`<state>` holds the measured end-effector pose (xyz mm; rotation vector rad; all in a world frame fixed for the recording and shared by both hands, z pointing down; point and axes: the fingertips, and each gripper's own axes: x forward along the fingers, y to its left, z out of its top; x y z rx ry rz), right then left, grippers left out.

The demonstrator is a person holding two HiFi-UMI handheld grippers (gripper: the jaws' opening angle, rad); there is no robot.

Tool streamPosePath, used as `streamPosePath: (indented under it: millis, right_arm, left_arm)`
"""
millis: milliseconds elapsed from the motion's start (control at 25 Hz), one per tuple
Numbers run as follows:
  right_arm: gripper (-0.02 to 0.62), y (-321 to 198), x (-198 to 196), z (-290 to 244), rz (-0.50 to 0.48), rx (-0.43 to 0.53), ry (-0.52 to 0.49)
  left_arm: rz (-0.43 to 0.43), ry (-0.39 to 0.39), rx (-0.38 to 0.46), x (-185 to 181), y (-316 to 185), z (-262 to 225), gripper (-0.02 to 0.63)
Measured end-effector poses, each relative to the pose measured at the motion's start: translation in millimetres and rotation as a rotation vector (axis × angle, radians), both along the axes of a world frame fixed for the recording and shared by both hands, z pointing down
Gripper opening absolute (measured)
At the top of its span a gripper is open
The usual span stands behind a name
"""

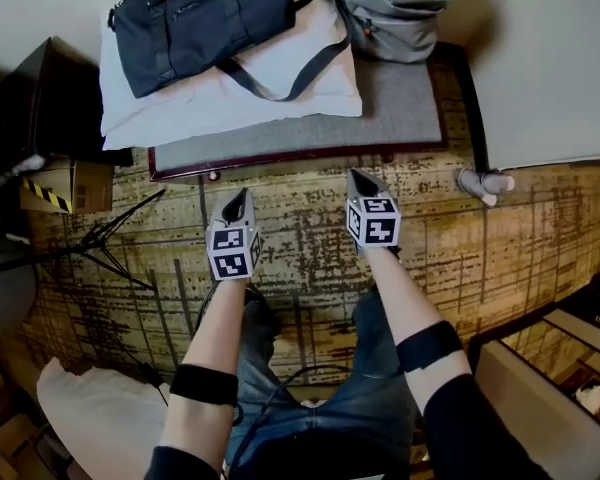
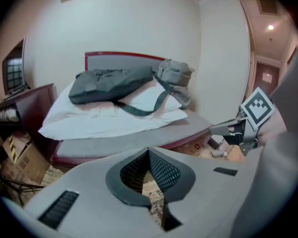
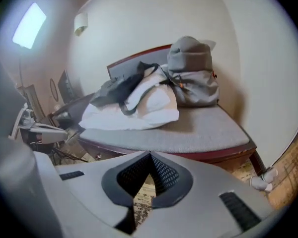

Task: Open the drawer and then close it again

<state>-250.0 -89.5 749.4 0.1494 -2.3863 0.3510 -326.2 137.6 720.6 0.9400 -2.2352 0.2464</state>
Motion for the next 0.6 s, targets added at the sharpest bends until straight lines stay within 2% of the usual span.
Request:
streamPosePath:
  millis: [120,320,440,600]
  right_arm:
    - [0.000,4.2,10.0,-79.1,-0.023,-0.004,-0.048]
    - [0.000,2.1,10.3,-217.1,-0.037,0.029,-0.178]
    - [0.000,9.0,40.4,-274.1,-0.037,0.027,-0.205]
    - [0.000,10.4,47.5,-339.9,-0.078,0.059,-0.238]
  left_arm:
    - [0.009,-0.024,0.024,11.4,3.7,-78.4,0.002]
    - [0.035,-0.152,0.058,8.9,7.4,-211.7,0.002]
    - [0.022,-0.153,0.079,34.4,19.7,-263.1,0.002]
    - [0.001,-0.190,0.128,36.5,23.8,-323.7,0.002]
